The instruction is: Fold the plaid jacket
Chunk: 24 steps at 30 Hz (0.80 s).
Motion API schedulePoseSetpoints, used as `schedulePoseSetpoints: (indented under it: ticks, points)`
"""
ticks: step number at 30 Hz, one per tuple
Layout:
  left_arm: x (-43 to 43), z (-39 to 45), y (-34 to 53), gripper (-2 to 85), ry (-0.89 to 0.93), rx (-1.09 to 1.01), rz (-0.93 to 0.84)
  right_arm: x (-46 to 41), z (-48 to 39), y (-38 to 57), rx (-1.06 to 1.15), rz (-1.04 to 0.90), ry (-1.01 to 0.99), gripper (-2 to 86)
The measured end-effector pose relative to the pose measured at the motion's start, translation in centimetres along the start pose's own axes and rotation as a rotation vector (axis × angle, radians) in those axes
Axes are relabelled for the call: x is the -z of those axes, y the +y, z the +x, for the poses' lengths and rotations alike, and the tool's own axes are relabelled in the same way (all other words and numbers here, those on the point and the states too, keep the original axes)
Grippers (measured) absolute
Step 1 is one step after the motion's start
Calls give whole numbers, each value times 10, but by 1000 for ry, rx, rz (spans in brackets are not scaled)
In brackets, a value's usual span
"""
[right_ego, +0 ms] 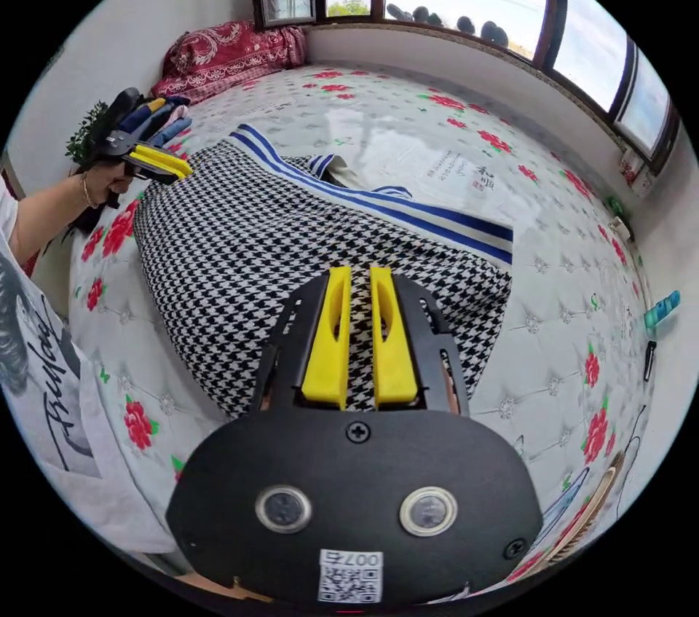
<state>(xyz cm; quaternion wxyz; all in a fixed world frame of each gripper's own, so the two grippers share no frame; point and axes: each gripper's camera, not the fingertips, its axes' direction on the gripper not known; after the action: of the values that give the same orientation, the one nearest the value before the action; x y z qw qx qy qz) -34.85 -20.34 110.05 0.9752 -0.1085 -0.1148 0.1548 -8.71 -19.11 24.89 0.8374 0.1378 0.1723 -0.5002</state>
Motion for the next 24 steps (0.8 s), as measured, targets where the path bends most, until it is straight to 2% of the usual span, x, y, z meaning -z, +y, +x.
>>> schedulePoseSetpoints:
  ticks: [1,4,7,10,13,15,17,20,24]
  points:
    - [-33,11,-1,74,-19,10,-37,-21,-7,4,-1,-15,72,16]
    - [-80,22,-9,63,16,69,-21,-70,-8,11,-13,-81,120,5]
    - [-99,52,-21,59,-37,6,-96,-72,-18,3,7,-97,194,2]
    - [-93,70,-6,54,-25,48,-80,-34,-15,0,-59,-111,166,4]
    - [-60,99,28,50,-18,80,86,49,1,37,-273,107,119,19]
    - [-51,131,47,54,-31,58,148,85,17,76,-425,157,34,40]
    - [-57,181,60,60,-29,4,166,112,40,146,-686,195,-61,74]
    - [-76,246,64,63,-96,-80,183,117,61,232,-976,197,-168,100]
    - [-106,305,55,64,-130,-155,176,93,73,298,-1209,238,-397,110]
